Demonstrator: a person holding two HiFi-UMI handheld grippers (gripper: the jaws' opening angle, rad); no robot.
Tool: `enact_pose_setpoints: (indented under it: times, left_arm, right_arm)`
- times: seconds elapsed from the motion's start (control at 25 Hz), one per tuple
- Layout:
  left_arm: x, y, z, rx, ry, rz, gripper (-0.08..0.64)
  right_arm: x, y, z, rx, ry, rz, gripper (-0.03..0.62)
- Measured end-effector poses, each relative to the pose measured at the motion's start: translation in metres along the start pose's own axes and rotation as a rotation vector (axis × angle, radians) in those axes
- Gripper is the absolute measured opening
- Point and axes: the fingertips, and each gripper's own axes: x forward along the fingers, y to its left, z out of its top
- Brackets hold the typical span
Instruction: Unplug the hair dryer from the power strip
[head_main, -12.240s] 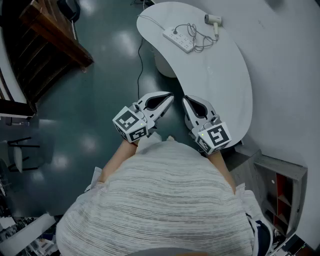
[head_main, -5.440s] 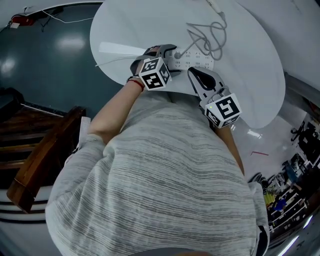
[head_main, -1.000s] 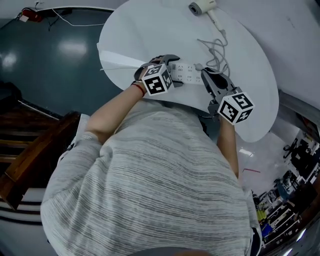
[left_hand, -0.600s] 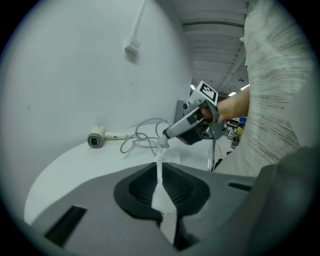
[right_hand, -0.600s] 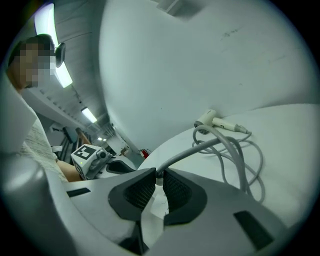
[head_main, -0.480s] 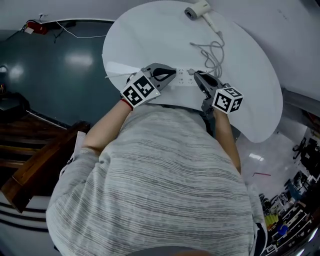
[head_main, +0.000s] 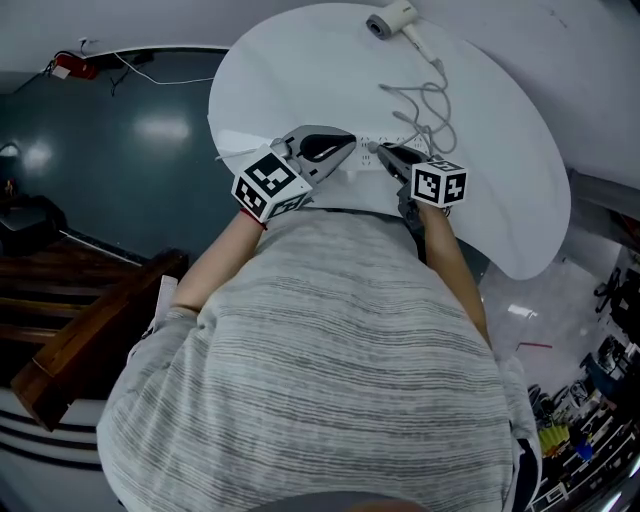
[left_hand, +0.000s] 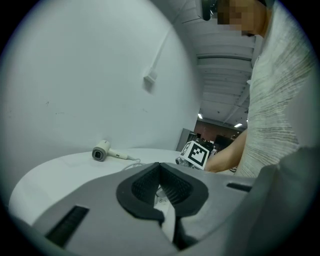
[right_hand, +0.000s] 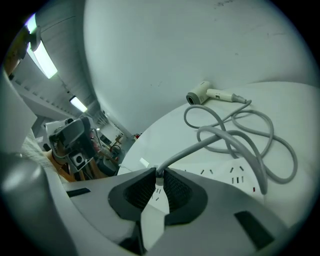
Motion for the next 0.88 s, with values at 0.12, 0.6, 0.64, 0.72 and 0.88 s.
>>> enact_pose_setpoints:
  times: [0.12,0.6,0.64,0.72,0.88]
  left_arm:
    - [-0.004,0.001,0.005,-0.018,-0.027,0.003,0.006]
    - [-0.019,0.000,0.031,-0.026,-0.123,-0.028,0.006]
    - [-0.020,-0.001,0.034,-0.027,-0.134,-0.032,0.006]
    - [-0.022,-0.003,0.041,-0.028,-0.156,-0.041,0.006]
    - [-0.023,-0.006,0.054,-0.026,-0.192,-0.049,0.006]
  right_arm:
    - [-0.002,-0.003,-0.001,0.026,0.006,-0.031,0.056]
    - [-0.065,0.021,0.037,-0.082,-0.121,-0.220,0.100]
    - [-0.071,0.029,0.043,-0.107,-0.154,-0.213,0.098]
    - [-0.083,0.049,0.059,-0.160,-0.238,-0.171,0.092]
    - [-0.099,0.092,0.082,-0.278,-0.388,-0.075,0.040]
